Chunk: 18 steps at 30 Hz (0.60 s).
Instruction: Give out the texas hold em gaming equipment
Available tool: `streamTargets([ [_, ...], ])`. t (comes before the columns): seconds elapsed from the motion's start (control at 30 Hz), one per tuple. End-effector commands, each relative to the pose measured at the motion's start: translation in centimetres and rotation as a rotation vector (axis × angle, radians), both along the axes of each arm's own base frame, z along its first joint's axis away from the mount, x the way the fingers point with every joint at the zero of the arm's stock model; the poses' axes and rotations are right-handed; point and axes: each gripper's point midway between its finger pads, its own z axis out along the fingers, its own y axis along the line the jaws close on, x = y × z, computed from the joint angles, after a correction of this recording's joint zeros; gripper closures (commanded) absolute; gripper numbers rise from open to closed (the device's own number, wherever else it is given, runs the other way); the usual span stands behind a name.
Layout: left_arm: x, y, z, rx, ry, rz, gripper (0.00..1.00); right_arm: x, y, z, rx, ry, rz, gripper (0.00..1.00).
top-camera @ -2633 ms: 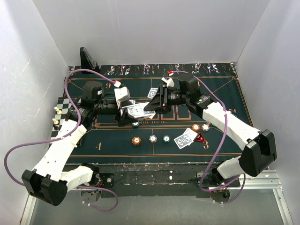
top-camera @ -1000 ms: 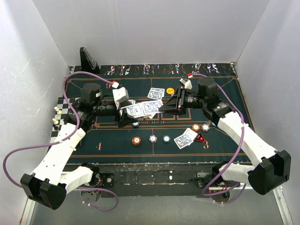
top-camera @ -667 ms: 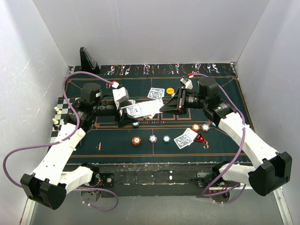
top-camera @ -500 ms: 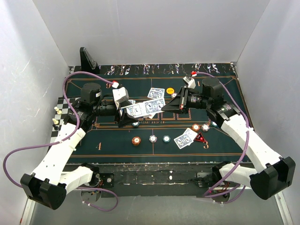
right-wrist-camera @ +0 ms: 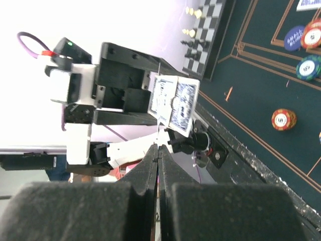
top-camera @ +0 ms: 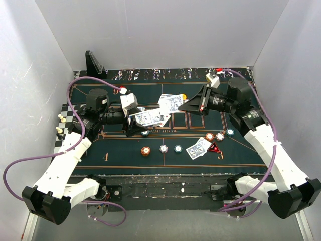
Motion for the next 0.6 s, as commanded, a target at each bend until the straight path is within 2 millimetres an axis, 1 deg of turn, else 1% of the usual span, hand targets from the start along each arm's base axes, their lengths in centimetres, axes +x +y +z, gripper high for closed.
streamTargets([
  [0.0, -0.4, 0.0, 1.4, -0.024, -0.040, -0.004, 0.89, 0.2, -1.8, 5.1, 0.009, -0.170, -0.044, 0.99],
  [0.03, -0.4, 0.0, 1.4, -0.025, -0.039, -0.004, 0.89, 0.5, -2.1, 5.0, -0.031, -0.175, -0.063, 0.99],
  [0.1, -0.5, 0.0, 1.4, -0.025, -0.034, -0.005, 0.89, 1.7, -3.1, 3.7, -0.156, -0.193, -0.120, 0.99],
  [0.13, -0.6, 0.1, 1.4, -0.023, -0.035, -0.002, 0.89, 2.7, -3.8, 2.9, -0.231, -0.206, -0.160, 0.99],
  [0.2, -0.7, 0.3, 1.3, -0.016, -0.033, 0.003, 0.89, 3.9, -5.4, 0.4, -0.382, -0.190, -0.219, 0.99],
  [0.3, -1.1, 0.5, 0.9, 0.000, -0.020, -0.002, 0.89, 6.2, -7.2, -2.8, -0.551, -0.201, -0.282, 0.99],
  [0.37, -1.4, 0.6, 0.6, 0.010, -0.001, -0.005, 0.89, 7.4, -7.6, -4.4, -0.611, -0.186, -0.301, 0.99],
  [0.43, -1.9, 0.7, 0.5, 0.018, 0.017, -0.015, 0.89, 8.7, -7.4, -5.8, -0.648, -0.169, -0.292, 0.99],
  [0.57, -2.4, 0.9, 0.8, 0.026, 0.033, -0.013, 0.89, 11.5, -7.9, -8.5, -0.796, -0.168, -0.312, 0.99],
])
